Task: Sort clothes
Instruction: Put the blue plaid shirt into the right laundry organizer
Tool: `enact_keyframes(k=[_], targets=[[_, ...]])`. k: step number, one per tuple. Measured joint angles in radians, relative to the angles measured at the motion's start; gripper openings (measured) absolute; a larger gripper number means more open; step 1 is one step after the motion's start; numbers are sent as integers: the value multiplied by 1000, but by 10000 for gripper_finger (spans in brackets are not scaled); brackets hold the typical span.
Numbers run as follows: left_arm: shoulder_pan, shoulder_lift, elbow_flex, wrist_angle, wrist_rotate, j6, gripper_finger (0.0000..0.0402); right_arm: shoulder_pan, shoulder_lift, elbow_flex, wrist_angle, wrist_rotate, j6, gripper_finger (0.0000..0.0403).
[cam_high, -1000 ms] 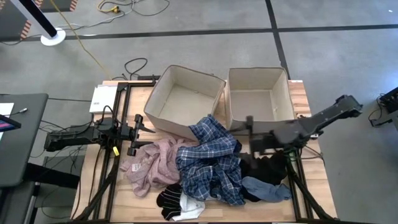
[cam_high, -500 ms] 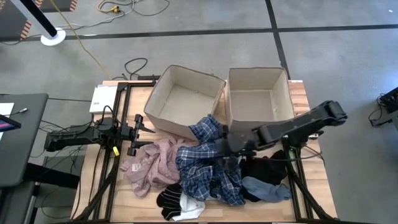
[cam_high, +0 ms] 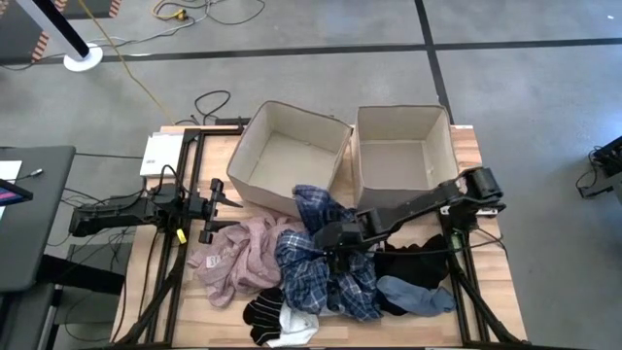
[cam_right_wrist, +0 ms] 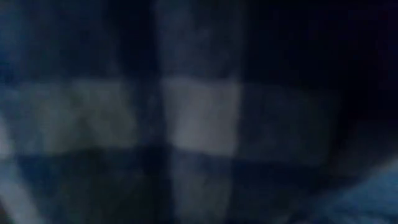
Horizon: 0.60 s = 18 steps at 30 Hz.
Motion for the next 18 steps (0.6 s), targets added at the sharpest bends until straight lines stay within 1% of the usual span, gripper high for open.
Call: enact_keyframes(k=[3, 7, 10, 14, 15, 16, 18], targets=[[0, 0, 0, 0, 0, 0, 203, 0, 34, 1, 20, -3, 15, 336], [0, 0, 0, 0, 0, 0, 203, 1, 40, 1, 29, -4, 9, 258], [0, 0, 0, 0, 0, 0, 203, 1, 25, -1, 30, -5, 5, 180], [0, 0, 0, 0, 0, 0, 203, 14, -11, -3, 31, -5, -34, 57], [0, 0, 0, 0, 0, 0, 203, 19, -22, -4, 32, -5, -46, 33], [0, 0, 0, 0, 0, 0, 203, 23, -36, -4, 33, -4, -54, 24], [0, 0, 0, 0, 0, 0, 203, 32, -69, -1, 33, -3, -57, 24]])
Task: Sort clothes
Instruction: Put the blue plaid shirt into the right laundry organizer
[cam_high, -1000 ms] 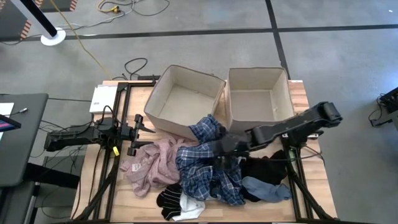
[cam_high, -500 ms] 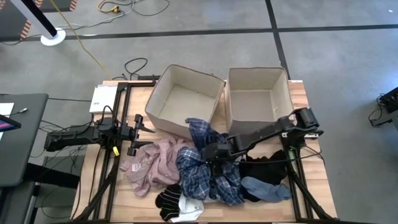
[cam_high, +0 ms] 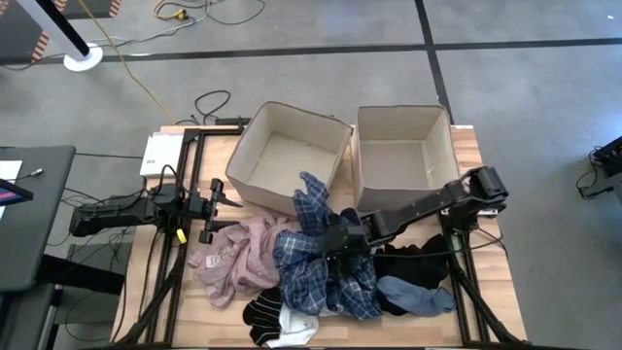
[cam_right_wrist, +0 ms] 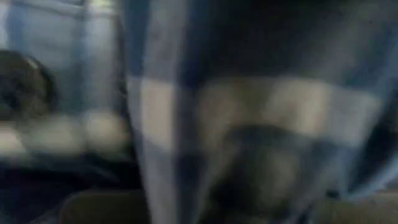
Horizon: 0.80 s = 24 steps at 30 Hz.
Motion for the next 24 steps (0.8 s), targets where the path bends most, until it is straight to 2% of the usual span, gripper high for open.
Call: enact_keyframes(k=[4, 12, 16, 24], targets=[[0, 0, 0, 0, 0, 0, 203, 22, -80, 23, 3, 31, -25, 24], [0, 0, 0, 0, 0, 0, 203, 100, -245, 87, 12, 171, -177, 24], [0, 0, 0, 0, 0, 0, 203, 133, -305, 108, 27, 242, -257, 24], [0, 0, 0, 0, 0, 0, 203, 172, -380, 148, 63, 314, -399, 24]])
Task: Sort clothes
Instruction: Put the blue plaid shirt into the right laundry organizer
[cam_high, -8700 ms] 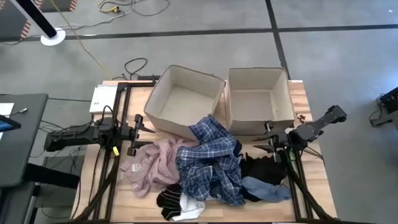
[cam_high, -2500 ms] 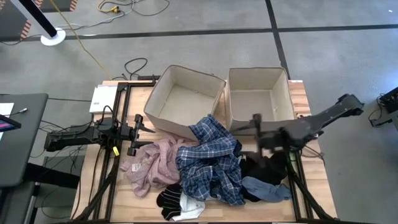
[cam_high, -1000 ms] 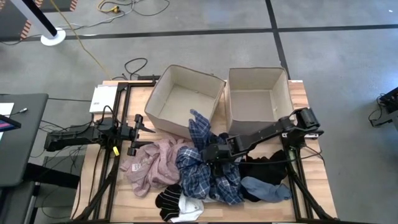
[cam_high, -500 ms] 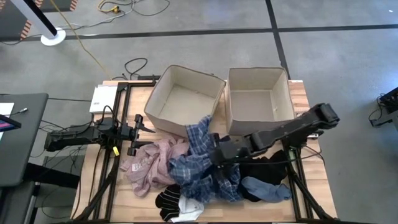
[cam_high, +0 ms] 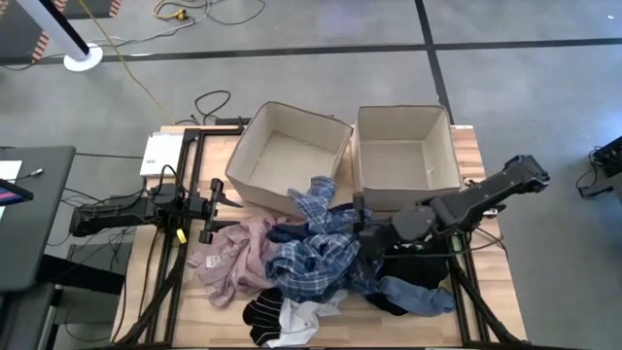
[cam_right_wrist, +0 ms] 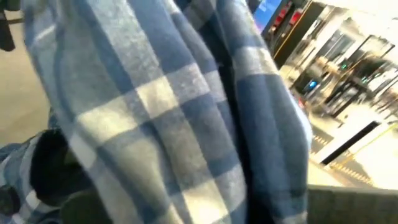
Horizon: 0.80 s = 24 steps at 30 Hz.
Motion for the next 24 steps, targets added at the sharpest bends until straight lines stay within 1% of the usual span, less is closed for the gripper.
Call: enact_keyframes(k=[5, 15, 20, 24], targets=[[0, 0, 0, 0, 0, 0, 203, 5, -23, 27, 2, 36, -61, 24], [0, 0, 0, 0, 0, 0, 203, 11, -66, 96, 2, 37, -130, 24], [0, 0, 0, 0, 0, 0, 203, 21, -88, 143, -2, 29, -138, 24], [0, 0, 0, 0, 0, 0, 203, 40, -96, 177, -3, 28, -164, 36]])
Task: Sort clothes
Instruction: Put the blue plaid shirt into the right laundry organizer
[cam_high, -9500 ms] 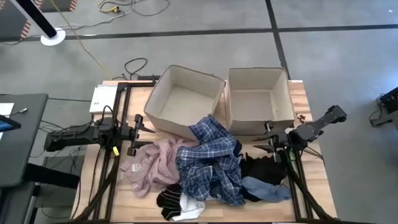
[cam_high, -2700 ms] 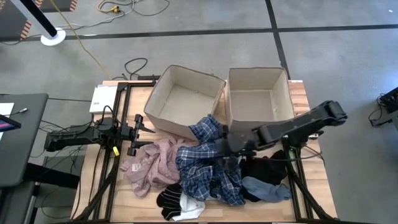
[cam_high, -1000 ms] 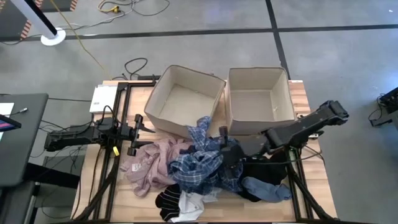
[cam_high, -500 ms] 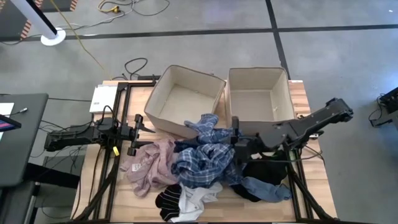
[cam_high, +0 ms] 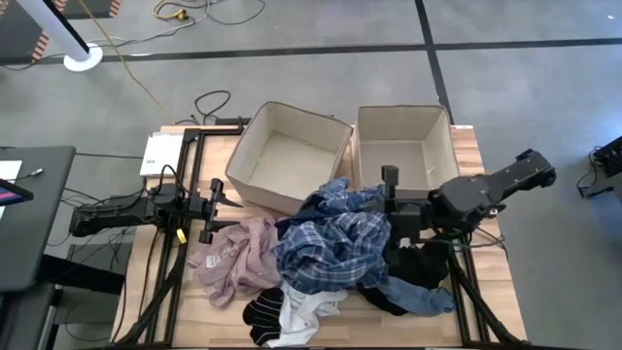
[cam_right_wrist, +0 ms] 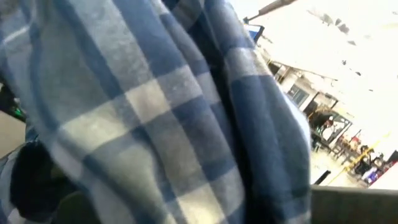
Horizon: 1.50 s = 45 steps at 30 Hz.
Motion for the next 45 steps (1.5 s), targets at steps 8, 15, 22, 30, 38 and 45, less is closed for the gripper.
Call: enact_keyframes(k=[8, 15, 22, 30, 38, 45], targets=[[0, 0, 0, 0, 0, 0, 203, 40, 0, 19, -27, -36, -43, 30], [0, 0, 0, 0, 0, 0, 203, 47, 4, 19, -119, -82, 41, 44], [0, 0, 0, 0, 0, 0, 203, 47, 22, 17, -156, -93, 63, 46], [0, 0, 0, 0, 0, 0, 203, 39, 49, 17, -173, -111, 86, 47], [0, 0, 0, 1, -5, 101, 203, 21, 77, 16, -186, -111, 104, 55], [0, 0, 0, -3, -29, 575, 203, 34, 75, 16, -189, -110, 144, 57]])
